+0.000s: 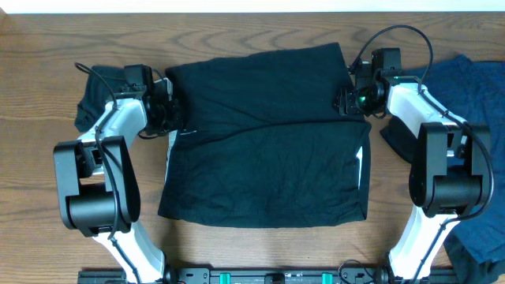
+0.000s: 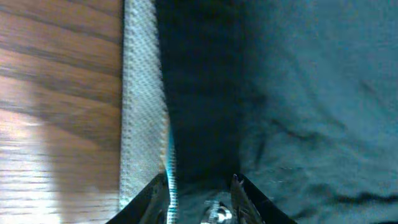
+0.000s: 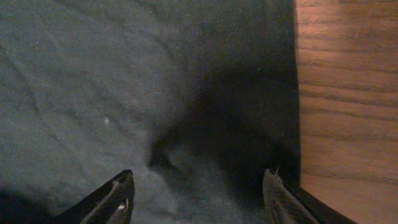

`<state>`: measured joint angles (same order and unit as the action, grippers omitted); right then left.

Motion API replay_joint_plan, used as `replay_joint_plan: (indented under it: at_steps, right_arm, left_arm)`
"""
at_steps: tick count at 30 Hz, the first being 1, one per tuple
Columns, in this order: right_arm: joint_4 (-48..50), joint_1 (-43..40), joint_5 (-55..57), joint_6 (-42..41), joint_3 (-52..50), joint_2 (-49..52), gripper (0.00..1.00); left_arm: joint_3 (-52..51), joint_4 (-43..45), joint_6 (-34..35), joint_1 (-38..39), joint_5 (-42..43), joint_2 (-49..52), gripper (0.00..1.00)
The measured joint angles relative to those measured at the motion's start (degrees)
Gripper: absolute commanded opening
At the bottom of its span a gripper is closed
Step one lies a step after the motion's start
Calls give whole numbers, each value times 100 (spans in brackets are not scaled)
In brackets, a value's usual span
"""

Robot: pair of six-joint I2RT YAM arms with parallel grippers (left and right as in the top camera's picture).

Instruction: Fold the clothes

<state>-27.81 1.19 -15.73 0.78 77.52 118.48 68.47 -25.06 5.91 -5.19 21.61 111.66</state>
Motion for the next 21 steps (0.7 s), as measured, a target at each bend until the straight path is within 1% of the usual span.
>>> replay_joint_plan:
  at_steps: [4, 9, 10, 17, 21]
  right_arm:
    - [0, 0, 0, 0, 0, -2, 65]
    - [-2, 0, -2, 0, 0, 0, 65]
    - [0, 0, 0, 0, 0, 0, 65]
    - [0, 0, 0, 0, 0, -2, 65]
    - [0, 0, -2, 0, 0, -2, 65]
  left_arm:
    - [0, -2, 2, 0, 168, 0, 33]
    - [0, -2, -13, -2, 225, 0, 14]
    - [0, -2, 13, -2, 227, 0, 12]
    - [0, -63, 0, -9, 243, 0, 7]
    - [0, -184, 0, -70, 249, -4, 6]
